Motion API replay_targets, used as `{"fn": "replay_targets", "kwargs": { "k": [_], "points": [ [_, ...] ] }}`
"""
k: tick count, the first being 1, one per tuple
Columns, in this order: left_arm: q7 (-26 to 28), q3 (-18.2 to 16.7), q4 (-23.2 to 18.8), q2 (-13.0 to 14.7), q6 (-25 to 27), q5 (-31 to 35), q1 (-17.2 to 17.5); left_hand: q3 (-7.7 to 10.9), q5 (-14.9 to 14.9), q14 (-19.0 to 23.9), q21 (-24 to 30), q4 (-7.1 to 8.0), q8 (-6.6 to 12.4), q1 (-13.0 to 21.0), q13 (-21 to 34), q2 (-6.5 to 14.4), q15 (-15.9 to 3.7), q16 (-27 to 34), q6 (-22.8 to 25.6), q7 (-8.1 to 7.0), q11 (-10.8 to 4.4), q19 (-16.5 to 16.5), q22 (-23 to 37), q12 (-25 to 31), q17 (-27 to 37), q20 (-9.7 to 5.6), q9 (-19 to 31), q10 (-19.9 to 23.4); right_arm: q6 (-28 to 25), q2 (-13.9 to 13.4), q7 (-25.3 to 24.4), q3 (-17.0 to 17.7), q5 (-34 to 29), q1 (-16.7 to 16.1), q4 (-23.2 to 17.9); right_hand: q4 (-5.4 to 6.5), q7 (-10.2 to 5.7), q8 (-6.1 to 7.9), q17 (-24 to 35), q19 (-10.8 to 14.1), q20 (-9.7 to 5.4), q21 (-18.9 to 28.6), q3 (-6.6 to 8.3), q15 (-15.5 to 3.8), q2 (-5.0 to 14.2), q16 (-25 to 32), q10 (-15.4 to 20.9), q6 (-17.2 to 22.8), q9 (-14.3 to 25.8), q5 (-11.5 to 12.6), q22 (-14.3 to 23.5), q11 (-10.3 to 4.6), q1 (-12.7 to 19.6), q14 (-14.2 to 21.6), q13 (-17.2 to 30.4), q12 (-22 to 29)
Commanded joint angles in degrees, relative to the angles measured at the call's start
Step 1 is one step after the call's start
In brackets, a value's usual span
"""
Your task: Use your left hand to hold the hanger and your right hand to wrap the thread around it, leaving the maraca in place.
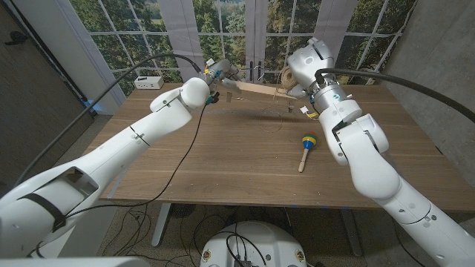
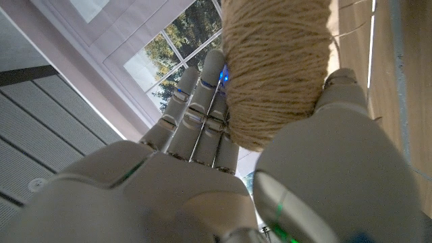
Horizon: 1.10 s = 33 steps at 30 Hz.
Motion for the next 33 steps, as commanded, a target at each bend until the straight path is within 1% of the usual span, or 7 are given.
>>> {"fn": "replay_targets", "kwargs": {
  "k": [1, 4, 7, 15, 23, 29, 33],
  "points": [
    [-0.2, 0.7, 2.4, -1.7, -0.9, 0.3, -1.6, 1.65, 0.3, 2.6, 0.5, 1.32, 0.37, 7.1, 0.2, 7.6, -3.88, -0.2, 3.0, 2.33, -0.06, 0.2, 0.0, -0.2, 0.1, -7.48, 0.0, 0.6, 13.6, 8.8, 44.5, -0.6, 7.0, 4.4, -5.4, 0.52, -4.87, 0.24, 0.1, -0.5, -6.93, 0.5, 0.07, -4.13, 20.42, -0.1, 2.9, 4.9, 0.1, 0.6, 0.2, -2.55, 20.8, 0.5, 9.0, -0.3],
    [-0.3, 0.8, 3.0, -2.0, -1.3, 0.3, -1.9, 1.66, 0.3, 2.6, 0.5, 1.32, 0.31, 7.1, 0.2, 7.6, -3.93, -0.2, 3.0, 2.37, -0.05, 0.2, 0.0, -0.3, 0.2, -7.49, 0.0, 0.6, 13.4, 10.8, 48.7, -0.3, 9.8, 5.4, -5.3, 0.61, -4.71, 0.19, 0.0, -0.6, -6.72, 0.5, 0.09, -4.14, 20.52, -0.3, 2.6, 4.8, 0.1, 0.7, 0.1, -2.17, 20.8, 0.4, 8.8, -0.6],
    [-0.5, 1.0, 3.3, -2.1, -1.7, 0.4, -2.2, 1.67, 0.3, 2.7, 0.5, 1.31, 0.27, 7.1, 0.2, 7.5, -3.93, -0.2, 3.0, 2.38, -0.11, 0.2, 0.0, -0.3, 0.1, -7.5, 0.0, 0.6, 14.3, 15.3, 49.3, 3.3, 15.3, 4.1, -4.9, 0.66, -4.7, 0.14, -0.4, -0.7, -6.44, 0.5, 0.11, -4.11, 20.53, -0.9, 2.2, 4.7, 0.0, 0.8, 0.0, -2.0, 21.0, 0.1, 8.5, -1.1],
    [0.6, 0.3, 4.1, -2.8, -2.7, 0.3, -2.2, 1.69, 0.3, 2.7, 0.5, 1.32, 0.26, 7.1, 0.4, 7.5, -3.91, -0.3, 3.1, 2.3, -0.15, 0.2, 0.0, -0.3, 0.1, -7.51, 0.1, 0.5, 19.2, 21.9, 49.3, 5.4, 15.7, 1.2, -1.4, 0.8, -4.26, 0.09, -0.9, -0.8, -6.05, 0.5, 0.17, -4.08, 20.57, -1.5, 2.3, 4.6, -0.1, 0.9, -0.1, -1.55, 21.2, 0.2, 7.9, -1.8],
    [4.3, -1.1, 5.8, -5.0, -3.6, -0.6, -1.2, 1.7, 0.3, 2.9, 0.5, 1.33, 0.16, 7.1, 0.3, 7.5, -3.96, -0.2, 3.3, 2.31, -0.16, 0.3, 0.0, -0.4, 0.2, -7.52, 0.0, 0.7, 33.4, 38.1, 49.3, 10.7, 10.9, -3.2, 3.2, 1.06, -4.03, -0.03, -1.2, -1.0, -5.6, 0.4, 0.22, -4.03, 20.63, -2.2, 1.8, 4.3, -0.2, 1.1, -0.3, -1.18, 21.3, 0.0, 7.4, -2.6],
    [9.8, -3.6, 8.6, -7.6, -10.1, -2.8, 1.2, 1.69, 0.3, 3.0, 0.6, 1.32, 0.16, 7.1, 0.2, 7.5, -3.93, -0.2, 3.4, 2.27, -0.05, 0.3, 0.0, -0.5, 0.2, -7.52, 0.1, 0.8, 44.8, 51.6, 49.3, 15.5, 7.4, -5.3, 7.1, 1.21, -3.93, -0.02, -1.4, -1.0, -5.51, 0.4, 0.29, -4.03, 20.68, -2.4, 1.8, 4.3, -0.3, 1.1, -0.3, -0.86, 21.5, 0.3, 7.4, -2.8],
    [9.2, -4.8, 10.4, -8.2, -14.1, -5.7, 1.6, 1.68, 0.3, 3.0, 0.6, 1.36, 0.05, 7.0, 0.2, 7.5, -3.97, -0.2, 3.4, 2.4, -0.13, 0.3, 0.0, -0.5, 0.3, -7.53, 0.1, 1.0, 47.1, 54.9, 49.3, 17.3, 7.1, -5.4, 8.9, 1.29, -3.85, -0.01, -1.6, -1.0, -5.47, 0.4, 0.31, -4.01, 20.69, -2.7, 2.0, 4.2, -0.3, 1.2, -0.3, -0.76, 21.5, 0.3, 7.2, -3.0]
  ]
}}
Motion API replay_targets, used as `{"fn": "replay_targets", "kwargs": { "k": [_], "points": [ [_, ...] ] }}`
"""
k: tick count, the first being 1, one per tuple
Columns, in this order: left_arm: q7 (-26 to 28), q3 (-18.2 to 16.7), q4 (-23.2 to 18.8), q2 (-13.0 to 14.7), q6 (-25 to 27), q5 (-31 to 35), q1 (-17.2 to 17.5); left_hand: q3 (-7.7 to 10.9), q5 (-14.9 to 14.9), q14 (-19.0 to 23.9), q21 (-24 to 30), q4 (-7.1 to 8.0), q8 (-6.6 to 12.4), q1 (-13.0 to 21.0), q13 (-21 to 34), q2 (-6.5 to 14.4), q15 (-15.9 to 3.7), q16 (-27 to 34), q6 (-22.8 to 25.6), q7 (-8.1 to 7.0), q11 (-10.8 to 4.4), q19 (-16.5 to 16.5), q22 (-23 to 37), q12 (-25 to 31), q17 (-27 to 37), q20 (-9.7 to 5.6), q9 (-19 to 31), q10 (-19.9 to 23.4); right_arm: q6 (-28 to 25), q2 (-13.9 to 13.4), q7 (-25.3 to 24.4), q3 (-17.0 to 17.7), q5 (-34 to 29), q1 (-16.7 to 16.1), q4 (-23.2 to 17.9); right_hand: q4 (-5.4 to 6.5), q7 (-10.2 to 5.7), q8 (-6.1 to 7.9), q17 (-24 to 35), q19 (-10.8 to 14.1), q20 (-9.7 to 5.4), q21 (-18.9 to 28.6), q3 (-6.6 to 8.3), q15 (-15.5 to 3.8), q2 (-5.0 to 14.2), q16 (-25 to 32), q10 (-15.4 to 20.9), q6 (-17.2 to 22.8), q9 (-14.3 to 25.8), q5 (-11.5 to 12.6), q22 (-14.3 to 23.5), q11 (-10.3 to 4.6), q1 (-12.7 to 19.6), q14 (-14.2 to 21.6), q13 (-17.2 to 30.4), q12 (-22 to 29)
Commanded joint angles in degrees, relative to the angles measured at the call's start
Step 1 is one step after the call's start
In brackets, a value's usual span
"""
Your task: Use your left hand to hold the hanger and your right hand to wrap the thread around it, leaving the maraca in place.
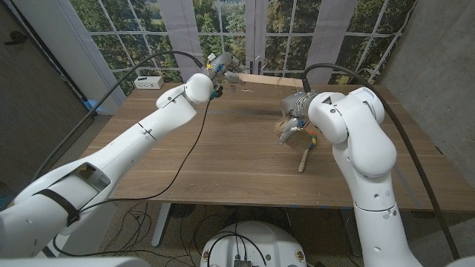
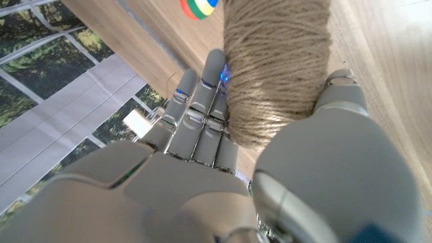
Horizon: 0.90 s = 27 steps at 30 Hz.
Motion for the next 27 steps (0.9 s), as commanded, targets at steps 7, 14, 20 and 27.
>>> {"fn": "replay_targets", "kwargs": {
  "k": [7, 14, 20, 27],
  "points": [
    [3.2, -4.1, 5.0, -3.4, -10.1, -7.2, 2.5, 1.7, 0.3, 2.5, 0.6, 1.32, 0.03, 7.1, 0.2, 7.4, -3.87, 0.0, 2.9, 2.64, 0.13, 0.4, 0.0, -0.2, 0.2, -7.53, 0.3, 0.7, 1.4, 8.3, 1.3, 4.2, 2.5, -1.0, 7.5, 0.43, -3.77, 0.34, 0.1, -0.2, -5.45, 0.4, 0.35, -3.52, 20.65, -0.3, 1.2, 4.2, 0.0, 0.4, 0.2, -0.33, 21.7, 0.4, 5.7, -0.3],
    [0.5, -4.9, 5.1, -3.0, -10.9, -10.6, 2.2, 1.75, 0.3, 2.7, 0.7, 1.27, -0.02, 7.1, 0.2, 7.4, -3.9, -0.1, 2.9, 2.63, 0.19, 0.4, 0.0, -0.3, 0.0, -7.56, 0.4, 0.7, -15.4, -4.5, -1.2, 1.2, 8.4, 1.2, 10.8, 0.58, -3.57, 0.37, 0.1, -0.2, -5.42, 0.4, 0.38, -3.46, 20.64, -0.5, 1.3, 4.2, 0.0, 0.4, 0.2, -0.39, 21.7, 0.5, 5.8, -0.4],
    [-2.2, -6.1, 5.3, -2.9, -11.5, -15.3, 2.5, 1.77, 0.3, 2.7, 0.7, 1.27, -0.03, 7.2, 0.1, 7.4, -3.91, -0.1, 3.1, 2.71, 0.23, 0.4, 0.0, -0.4, 0.1, -7.56, 0.5, 0.8, -26.4, -12.6, -6.1, -0.2, 13.0, 2.1, 13.1, 0.64, -3.59, 0.4, 0.3, -0.1, -5.4, 0.4, 0.42, -3.44, 20.61, -0.5, 1.5, 4.2, 0.0, 0.4, 0.1, -0.44, 21.9, 0.8, 5.9, -0.4],
    [-7.7, -7.0, 6.0, -2.0, -11.0, -21.8, 1.7, 1.79, 0.3, 2.6, 0.7, 1.26, -0.12, 7.2, 0.3, 7.3, -3.83, -0.1, 3.0, 2.74, 0.23, 0.5, 0.0, -0.4, 0.2, -7.57, 0.5, 0.8, -37.2, -19.8, -15.2, -1.2, 16.2, 2.3, 15.7, 0.68, -3.42, 0.41, 0.5, -0.2, -5.44, 0.3, 0.46, -3.48, 20.59, -0.5, 1.6, 4.2, 0.0, 0.4, 0.1, -0.21, 22.0, 0.9, 6.0, -0.4]
  ]
}}
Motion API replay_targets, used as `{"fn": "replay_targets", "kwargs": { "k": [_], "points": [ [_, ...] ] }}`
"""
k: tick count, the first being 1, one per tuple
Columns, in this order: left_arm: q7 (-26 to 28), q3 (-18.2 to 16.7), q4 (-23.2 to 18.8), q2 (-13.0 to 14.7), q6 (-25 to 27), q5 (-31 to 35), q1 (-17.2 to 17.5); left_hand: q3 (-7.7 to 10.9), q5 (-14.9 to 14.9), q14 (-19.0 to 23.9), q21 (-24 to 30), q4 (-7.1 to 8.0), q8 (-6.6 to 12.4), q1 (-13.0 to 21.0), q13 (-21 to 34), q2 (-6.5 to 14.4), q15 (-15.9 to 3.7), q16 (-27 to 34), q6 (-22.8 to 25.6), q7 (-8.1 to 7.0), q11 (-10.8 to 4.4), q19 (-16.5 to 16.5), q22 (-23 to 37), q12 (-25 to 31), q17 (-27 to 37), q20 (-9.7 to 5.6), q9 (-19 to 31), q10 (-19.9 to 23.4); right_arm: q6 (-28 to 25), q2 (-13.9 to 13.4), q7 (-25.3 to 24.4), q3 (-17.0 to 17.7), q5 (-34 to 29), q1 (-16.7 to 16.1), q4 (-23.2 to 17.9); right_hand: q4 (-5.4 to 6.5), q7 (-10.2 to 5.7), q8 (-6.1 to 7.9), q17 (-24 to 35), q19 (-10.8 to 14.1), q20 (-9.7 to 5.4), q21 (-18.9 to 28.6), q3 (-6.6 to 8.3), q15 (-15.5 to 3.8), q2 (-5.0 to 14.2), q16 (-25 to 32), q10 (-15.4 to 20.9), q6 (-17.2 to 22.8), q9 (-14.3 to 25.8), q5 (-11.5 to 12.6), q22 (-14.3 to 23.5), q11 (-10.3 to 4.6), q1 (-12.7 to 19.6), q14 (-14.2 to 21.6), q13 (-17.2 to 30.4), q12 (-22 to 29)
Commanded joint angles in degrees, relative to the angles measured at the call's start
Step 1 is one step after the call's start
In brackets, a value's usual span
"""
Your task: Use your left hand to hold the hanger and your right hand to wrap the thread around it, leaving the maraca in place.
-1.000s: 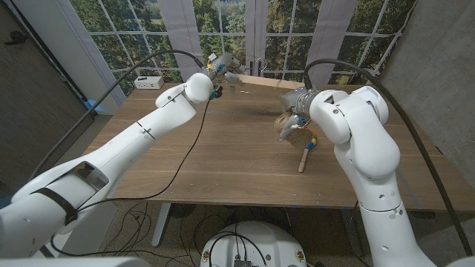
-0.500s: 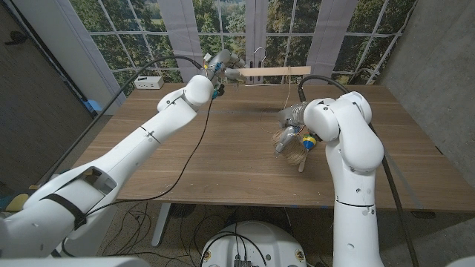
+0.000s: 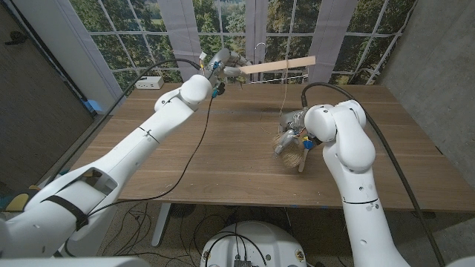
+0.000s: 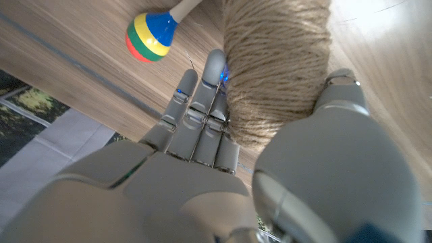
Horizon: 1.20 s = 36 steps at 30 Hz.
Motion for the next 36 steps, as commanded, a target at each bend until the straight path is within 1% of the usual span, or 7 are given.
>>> {"fn": "replay_targets", "kwargs": {
  "k": [1, 7, 15, 21, 24, 29, 36],
  "points": [
    [-7.6, -1.5, 1.0, 1.4, 0.1, -9.2, -1.1, 1.79, 0.4, 2.8, 0.2, 1.28, 0.26, 6.9, 0.2, 7.4, -3.81, -0.1, 2.9, 2.66, -0.09, 0.5, 0.0, -0.2, 0.1, -7.55, 0.2, 0.4, -23.9, -14.0, -13.0, -2.0, 7.6, 1.1, 4.7, 0.47, -3.45, 0.48, 0.4, -0.2, -5.42, 0.3, 0.27, -3.3, 20.94, -0.1, 1.1, 4.2, 0.0, 0.5, 0.1, -0.16, 21.7, 0.4, 6.0, 0.3],
    [-9.4, -1.8, 0.8, 2.5, 0.9, -12.2, -1.2, 1.8, 0.4, 2.6, 0.2, 1.29, 0.13, 6.9, 0.2, 7.4, -3.75, -0.1, 2.8, 2.62, -0.09, 0.5, 0.0, -0.2, 0.3, -7.54, 0.2, 0.5, -30.9, -18.3, -21.7, -2.7, 12.1, 1.7, 6.7, 0.54, -3.44, 0.49, 0.6, -0.4, -5.44, 0.3, 0.31, -3.28, 20.98, -0.2, 1.3, 4.2, 0.0, 0.5, 0.1, -0.06, 21.9, 0.5, 6.3, 0.3],
    [-12.9, -1.8, 1.6, 3.6, 1.2, -16.2, -1.9, 1.83, 0.4, 2.7, 0.3, 1.3, 0.08, 6.9, 0.2, 7.5, -3.87, -0.2, 2.7, 2.47, -0.05, 0.5, 0.0, -0.3, 0.2, -7.54, 0.4, 0.5, -38.1, -22.0, -35.1, -4.8, 19.3, 3.4, 10.7, 0.65, -3.4, 0.48, 0.7, -0.7, -5.39, 0.2, 0.28, -3.24, 20.86, -0.3, 1.2, 4.2, 0.0, 0.5, 0.1, -0.35, 21.9, 0.5, 6.5, 0.2],
    [-15.5, -1.7, 2.2, 4.4, 1.4, -18.5, -2.5, 1.84, 0.4, 2.6, 0.3, 1.31, 0.0, 6.9, 0.3, 7.5, -3.87, -0.2, 2.7, 2.57, -0.14, 0.5, 0.0, -0.4, 0.3, -7.54, 0.4, 0.5, -42.1, -24.0, -44.6, -7.0, 25.9, 6.5, 14.9, 0.71, -3.44, 0.52, 0.8, -0.8, -5.32, 0.1, 0.27, -3.25, 20.85, -0.4, 1.2, 4.2, 0.1, 0.5, 0.1, -0.26, 22.0, 0.5, 6.6, 0.2],
    [-16.6, -1.2, 2.3, 5.0, 1.5, -18.7, -3.2, 1.85, 0.4, 2.6, 0.3, 1.32, -0.03, 6.9, 0.3, 7.5, -3.86, -0.3, 2.7, 2.53, -0.11, 0.5, -0.1, -0.3, 0.3, -7.54, 0.5, 0.5, -43.8, -25.7, -47.7, -8.8, 28.3, 8.0, 15.8, 0.76, -3.49, 0.55, 0.8, -0.7, -5.33, 0.2, 0.26, -3.2, 20.84, -0.5, 1.2, 4.2, 0.1, 0.5, 0.1, -0.47, 22.0, 0.4, 6.6, 0.1],
    [-18.8, -1.1, 2.5, 6.1, 1.6, -19.8, -3.7, 1.87, 0.4, 2.7, 0.2, 1.34, -0.08, 6.9, 0.4, 7.5, -3.8, -0.3, 2.7, 2.49, -0.08, 0.5, -0.1, -0.4, 0.3, -7.51, 0.5, 0.4, -45.7, -26.7, -55.9, -11.1, 32.9, 11.2, 19.0, 0.85, -3.47, 0.57, 0.8, -0.8, -5.29, 0.1, 0.25, -3.2, 20.88, -0.7, 1.2, 4.3, 0.1, 0.5, 0.1, -0.44, 22.1, 0.4, 6.7, 0.1],
    [-21.1, -0.9, 3.5, 7.0, 2.2, -21.3, -4.3, 1.89, 0.4, 2.6, 0.2, 1.33, -0.11, 6.9, 0.6, 7.5, -3.89, -0.3, 2.7, 2.54, -0.2, 0.5, -0.1, -0.4, 0.4, -7.52, 0.6, 0.3, -48.4, -28.4, -63.4, -15.2, 37.2, 15.9, 21.6, 0.98, -3.64, 0.57, 0.9, -0.9, -5.3, 0.1, 0.21, -3.18, 20.85, -0.8, 1.2, 4.3, 0.2, 0.5, 0.1, -0.51, 22.1, 0.3, 6.9, 0.1]
  ]
}}
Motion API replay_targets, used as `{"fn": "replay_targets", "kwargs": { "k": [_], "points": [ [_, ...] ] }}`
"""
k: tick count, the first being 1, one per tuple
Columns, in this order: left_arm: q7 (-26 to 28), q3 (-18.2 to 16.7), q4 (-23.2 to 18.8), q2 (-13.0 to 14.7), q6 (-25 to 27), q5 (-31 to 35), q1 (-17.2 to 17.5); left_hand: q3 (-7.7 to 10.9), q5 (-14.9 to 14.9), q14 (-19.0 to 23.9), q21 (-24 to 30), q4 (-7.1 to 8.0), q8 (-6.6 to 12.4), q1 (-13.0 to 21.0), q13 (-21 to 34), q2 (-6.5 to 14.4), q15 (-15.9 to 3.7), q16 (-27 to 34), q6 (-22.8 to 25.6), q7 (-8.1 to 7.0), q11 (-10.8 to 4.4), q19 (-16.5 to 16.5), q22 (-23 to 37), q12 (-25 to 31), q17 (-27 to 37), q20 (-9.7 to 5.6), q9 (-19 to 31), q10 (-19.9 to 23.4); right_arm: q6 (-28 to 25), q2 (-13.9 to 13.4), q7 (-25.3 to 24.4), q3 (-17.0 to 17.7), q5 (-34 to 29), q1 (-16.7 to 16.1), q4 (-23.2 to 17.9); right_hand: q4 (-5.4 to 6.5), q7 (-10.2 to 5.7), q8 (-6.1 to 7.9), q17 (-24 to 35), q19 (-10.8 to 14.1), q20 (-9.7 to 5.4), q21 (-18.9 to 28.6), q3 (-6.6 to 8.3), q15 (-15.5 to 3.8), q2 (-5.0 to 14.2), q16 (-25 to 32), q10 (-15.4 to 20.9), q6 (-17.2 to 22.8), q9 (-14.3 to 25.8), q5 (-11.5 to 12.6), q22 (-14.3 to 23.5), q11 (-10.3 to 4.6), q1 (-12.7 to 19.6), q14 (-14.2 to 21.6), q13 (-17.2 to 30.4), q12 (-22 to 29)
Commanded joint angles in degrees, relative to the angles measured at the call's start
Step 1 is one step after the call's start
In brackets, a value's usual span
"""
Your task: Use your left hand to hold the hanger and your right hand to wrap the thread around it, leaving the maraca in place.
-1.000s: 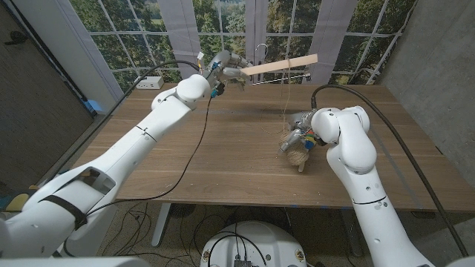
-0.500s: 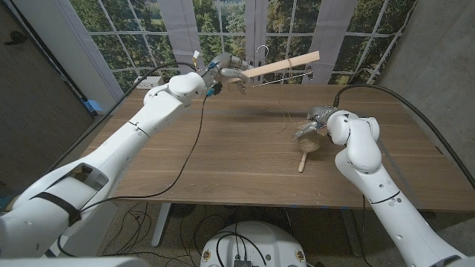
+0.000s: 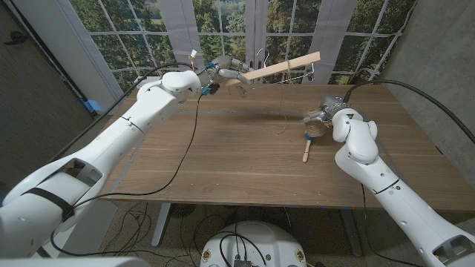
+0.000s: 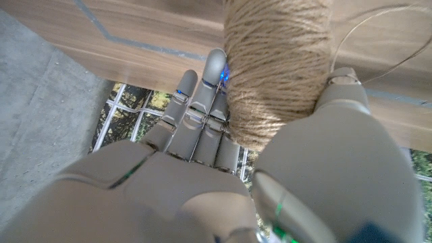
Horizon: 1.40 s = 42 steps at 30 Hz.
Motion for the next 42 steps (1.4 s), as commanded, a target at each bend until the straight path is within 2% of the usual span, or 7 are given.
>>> {"fn": "replay_targets", "kwargs": {
  "k": [1, 8, 19, 26, 29, 31, 42],
  "points": [
    [-4.2, 0.4, 1.2, 2.0, 0.9, -2.8, -1.2, 1.89, 0.5, 2.5, 0.2, 1.33, 0.36, 6.7, 0.2, 7.3, -3.87, -0.3, 2.7, 2.47, -0.19, 0.4, -0.1, -0.1, 0.1, -7.63, 0.4, 0.4, -5.8, -3.8, -15.5, -6.2, 9.6, 7.4, 5.3, 0.52, -3.19, 0.3, 0.1, -0.1, -5.47, 0.1, 0.22, -3.14, 21.14, -0.2, 0.7, 3.9, 0.2, 0.5, 0.1, -0.58, 21.8, 0.0, 6.9, 0.1],
    [-5.9, 0.5, 1.8, 2.8, 0.2, -3.3, -1.4, 1.92, 0.5, 2.5, 0.2, 1.33, 0.24, 6.7, 0.3, 7.4, -3.92, -0.4, 2.6, 2.67, -0.11, 0.4, -0.1, -0.2, 0.1, -7.62, 0.4, 0.3, -6.8, -5.2, -20.2, -9.4, 13.2, 12.1, 6.2, 0.62, -3.2, 0.27, 0.2, -0.1, -5.49, 0.1, 0.19, -3.14, 21.13, -0.3, 0.7, 3.8, 0.2, 0.5, 0.1, -0.71, 21.8, 0.0, 7.0, 0.1],
    [-9.5, 1.2, 2.9, 4.3, -1.1, -3.0, -2.1, 1.95, 0.5, 2.3, 0.2, 1.32, 0.18, 6.7, 0.3, 7.4, -3.96, -0.4, 2.5, 2.6, -0.15, 0.4, -0.1, -0.3, 0.3, -7.58, 0.6, 0.3, -5.8, -6.4, -29.4, -11.8, 17.1, 16.4, 6.8, 0.85, -3.48, 0.24, 0.3, 0.0, -5.71, 0.1, 0.04, -3.13, 21.01, -0.5, 0.5, 3.7, 0.2, 0.5, 0.1, -0.83, 21.7, -0.1, 7.4, 0.0],
    [-9.0, 1.1, 0.4, 6.1, 0.1, -2.3, -1.3, 2.0, 0.5, 2.3, 0.2, 1.29, 0.07, 6.8, 0.4, 7.4, -3.8, -0.4, 2.5, 2.67, -0.15, 0.3, -0.1, -0.3, 0.3, -7.55, 0.6, 0.3, -4.9, -7.2, -33.6, -13.1, 17.8, 17.8, 6.5, 1.09, -3.62, 0.23, 0.1, 0.2, -5.85, 0.1, -0.05, -3.15, 20.98, -1.0, 0.4, 3.7, 0.2, 0.5, 0.1, -1.01, 21.7, -0.5, 7.3, -0.2],
    [-8.4, 1.1, -1.1, 6.9, 1.0, -1.6, -1.0, 2.0, 0.5, 2.3, 0.2, 1.3, 0.06, 6.8, 0.4, 7.4, -3.79, -0.5, 2.5, 2.72, -0.06, 0.3, -0.1, -0.4, 0.2, -7.53, 0.7, 0.3, -4.3, -7.8, -34.9, -13.2, 18.1, 17.9, 5.6, 1.24, -3.81, 0.21, -0.1, 0.4, -5.98, 0.2, -0.08, -3.14, 21.02, -1.4, 0.3, 3.6, 0.2, 0.5, 0.1, -1.62, 21.7, -0.7, 7.1, -0.5],
    [-7.6, 1.0, -2.2, 7.3, 1.6, -1.2, -0.6, 2.0, 0.5, 2.3, 0.2, 1.29, 0.05, 6.8, 0.4, 7.4, -3.67, -0.5, 2.5, 2.62, 0.0, 0.3, -0.1, -0.4, 0.3, -7.53, 0.7, 0.3, -3.9, -8.2, -36.1, -13.3, 18.0, 17.7, 5.0, 1.3, -3.82, 0.23, -0.5, 0.4, -5.99, 0.2, -0.08, -3.19, 21.08, -1.8, 0.4, 3.6, 0.2, 0.5, 0.1, -1.37, 21.8, -0.8, 6.8, -0.7],
    [-4.6, 1.6, -7.2, 9.1, 6.3, 1.2, 0.0, 2.02, 0.6, 2.4, 0.2, 1.29, -0.05, 6.8, 0.6, 7.4, -3.83, -0.5, 2.5, 2.69, 0.0, 0.3, -0.1, -0.4, 0.2, -7.58, 0.8, 0.4, 0.0, -11.8, -36.9, -14.3, 15.0, 17.8, 0.1, 2.03, -4.06, 0.28, -0.9, 1.2, -6.13, 0.5, -0.48, -2.88, 20.94, -2.4, 0.4, 3.5, 0.2, 0.5, 0.1, -1.93, 21.2, -0.9, 6.6, -1.2]
  ]
}}
